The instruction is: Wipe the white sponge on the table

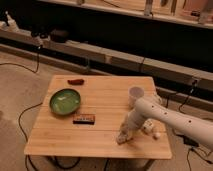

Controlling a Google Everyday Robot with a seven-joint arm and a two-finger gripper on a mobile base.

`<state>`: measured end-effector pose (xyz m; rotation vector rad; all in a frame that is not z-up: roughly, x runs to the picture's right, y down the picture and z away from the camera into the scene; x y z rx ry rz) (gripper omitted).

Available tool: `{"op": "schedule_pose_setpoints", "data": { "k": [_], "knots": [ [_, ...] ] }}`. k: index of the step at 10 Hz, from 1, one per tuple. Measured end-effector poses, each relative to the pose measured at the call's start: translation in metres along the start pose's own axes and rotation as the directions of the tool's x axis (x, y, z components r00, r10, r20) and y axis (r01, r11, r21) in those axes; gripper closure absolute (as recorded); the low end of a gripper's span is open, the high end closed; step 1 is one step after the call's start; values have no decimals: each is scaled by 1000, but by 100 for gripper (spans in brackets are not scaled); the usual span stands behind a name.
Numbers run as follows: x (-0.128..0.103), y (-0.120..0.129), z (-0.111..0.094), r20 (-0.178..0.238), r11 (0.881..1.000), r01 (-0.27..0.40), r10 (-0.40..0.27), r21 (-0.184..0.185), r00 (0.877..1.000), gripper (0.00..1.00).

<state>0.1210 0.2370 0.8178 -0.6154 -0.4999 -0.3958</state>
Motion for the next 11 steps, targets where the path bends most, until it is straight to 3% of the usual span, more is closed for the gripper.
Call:
{"op": "schedule_pose_setpoints", "data": {
  "k": [3, 6, 9, 10, 11],
  "knots": [
    [-3, -43, 10, -28, 1000, 20, -20, 7, 999, 100],
    [-48, -81, 19, -28, 994, 105, -105, 15, 994, 100],
    [-96, -79, 31, 6, 982, 189, -189, -4, 982, 100],
    [-112, -72, 34, 17, 975, 222, -222, -14, 975, 100],
    [-131, -56, 39, 31, 961, 276, -275, -33, 961, 100]
  ]
}}
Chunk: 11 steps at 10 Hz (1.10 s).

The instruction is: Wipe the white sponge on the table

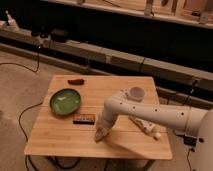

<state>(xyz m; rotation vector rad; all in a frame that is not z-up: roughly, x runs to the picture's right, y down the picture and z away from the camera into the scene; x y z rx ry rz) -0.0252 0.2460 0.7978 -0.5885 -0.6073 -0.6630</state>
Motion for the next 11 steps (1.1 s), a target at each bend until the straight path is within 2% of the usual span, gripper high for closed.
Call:
{"op": "schedule_pose_setpoints", "data": {
  "k": [2, 3, 5, 7, 9, 11],
  "knots": [
    [-30, 26, 4, 22, 997, 76, -75, -31, 997, 100],
    [-35, 39, 0, 30, 996, 87, -85, -36, 996, 100],
    [-28, 66, -12, 33, 997, 62, -61, -37, 998, 100],
    [-5, 100, -24, 25, 999, -8, 9, -47, 1000, 100],
    [22, 120, -33, 1, 996, -76, 76, -44, 997, 100],
    [63, 124, -51, -49, 988, -153, 153, -6, 987, 100]
  ]
}}
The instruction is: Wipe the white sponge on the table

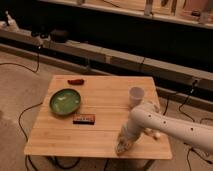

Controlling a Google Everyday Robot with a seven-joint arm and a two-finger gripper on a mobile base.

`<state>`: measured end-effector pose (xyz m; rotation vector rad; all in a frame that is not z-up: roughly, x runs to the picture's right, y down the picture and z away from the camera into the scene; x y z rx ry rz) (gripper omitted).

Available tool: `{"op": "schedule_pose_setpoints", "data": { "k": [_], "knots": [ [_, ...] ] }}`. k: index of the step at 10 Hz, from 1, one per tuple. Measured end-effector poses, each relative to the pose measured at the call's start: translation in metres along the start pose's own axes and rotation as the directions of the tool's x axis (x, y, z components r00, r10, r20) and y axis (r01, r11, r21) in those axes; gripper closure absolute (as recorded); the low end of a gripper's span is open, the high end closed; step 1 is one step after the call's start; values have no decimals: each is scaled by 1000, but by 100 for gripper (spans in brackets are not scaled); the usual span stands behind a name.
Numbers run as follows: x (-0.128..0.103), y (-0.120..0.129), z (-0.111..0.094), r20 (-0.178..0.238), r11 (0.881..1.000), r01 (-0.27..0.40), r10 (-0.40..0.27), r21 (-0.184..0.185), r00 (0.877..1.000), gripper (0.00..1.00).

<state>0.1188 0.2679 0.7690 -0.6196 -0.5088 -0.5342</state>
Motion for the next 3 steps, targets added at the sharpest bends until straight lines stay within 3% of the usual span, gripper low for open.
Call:
{"op": "schedule_pose_setpoints", "data": {
  "k": [3],
  "knots": [
    [18, -33, -10, -12, 998, -31, 32, 53, 999, 100]
  ]
}}
